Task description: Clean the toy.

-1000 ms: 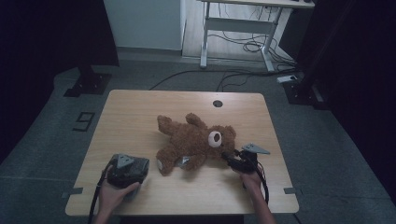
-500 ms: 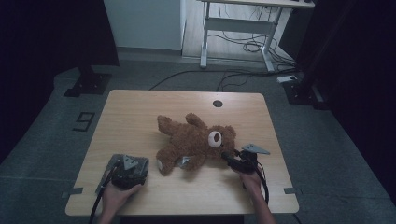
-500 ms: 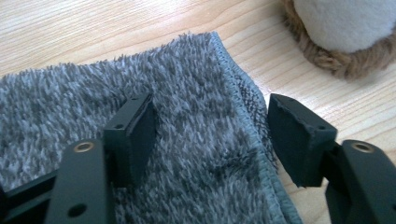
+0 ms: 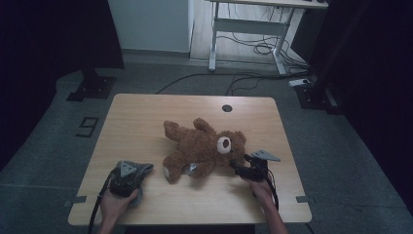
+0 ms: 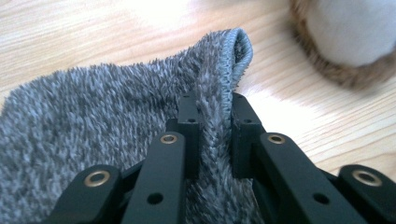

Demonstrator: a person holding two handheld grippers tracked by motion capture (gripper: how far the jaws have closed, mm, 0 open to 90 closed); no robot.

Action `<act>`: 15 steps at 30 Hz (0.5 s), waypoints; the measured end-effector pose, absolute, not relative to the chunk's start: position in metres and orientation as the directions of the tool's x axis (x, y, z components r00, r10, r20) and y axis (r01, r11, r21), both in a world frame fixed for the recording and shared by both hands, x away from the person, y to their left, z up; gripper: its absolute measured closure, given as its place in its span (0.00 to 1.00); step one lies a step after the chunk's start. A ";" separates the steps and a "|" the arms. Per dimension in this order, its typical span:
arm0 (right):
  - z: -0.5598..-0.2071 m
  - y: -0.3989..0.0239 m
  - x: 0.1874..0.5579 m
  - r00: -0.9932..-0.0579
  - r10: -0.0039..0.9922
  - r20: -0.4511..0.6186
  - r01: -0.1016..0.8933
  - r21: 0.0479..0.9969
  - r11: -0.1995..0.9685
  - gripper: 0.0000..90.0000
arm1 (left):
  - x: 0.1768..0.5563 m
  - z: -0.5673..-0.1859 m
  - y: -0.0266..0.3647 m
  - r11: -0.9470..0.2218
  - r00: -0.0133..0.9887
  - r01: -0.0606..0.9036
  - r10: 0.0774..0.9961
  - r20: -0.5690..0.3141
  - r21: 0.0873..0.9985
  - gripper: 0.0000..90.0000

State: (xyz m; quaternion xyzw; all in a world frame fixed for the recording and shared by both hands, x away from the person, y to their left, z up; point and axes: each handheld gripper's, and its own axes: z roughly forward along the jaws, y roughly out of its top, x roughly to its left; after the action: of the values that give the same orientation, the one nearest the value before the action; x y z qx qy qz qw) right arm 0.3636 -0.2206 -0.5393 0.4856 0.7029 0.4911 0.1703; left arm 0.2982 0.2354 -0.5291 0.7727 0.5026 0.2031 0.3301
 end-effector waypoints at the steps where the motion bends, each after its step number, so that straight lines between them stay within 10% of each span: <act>1: -0.539 -0.221 0.364 -0.473 0.845 0.248 0.521 0.853 0.042 0.25 | 0.297 -0.527 0.236 -0.268 0.416 0.636 0.909 -0.029 0.723 0.87; 15: -0.540 -0.215 0.368 -0.548 0.797 0.253 0.525 0.846 0.092 0.66 | 0.295 -0.470 0.195 -0.260 0.559 0.468 0.827 -0.056 0.844 0.87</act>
State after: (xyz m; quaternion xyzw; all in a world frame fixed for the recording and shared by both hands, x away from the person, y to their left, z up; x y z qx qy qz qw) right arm 0.3682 -0.2154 -0.5401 0.4551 0.7262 0.4966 0.1371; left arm 0.2951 0.1946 -0.4704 0.7668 0.4223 0.2047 0.4379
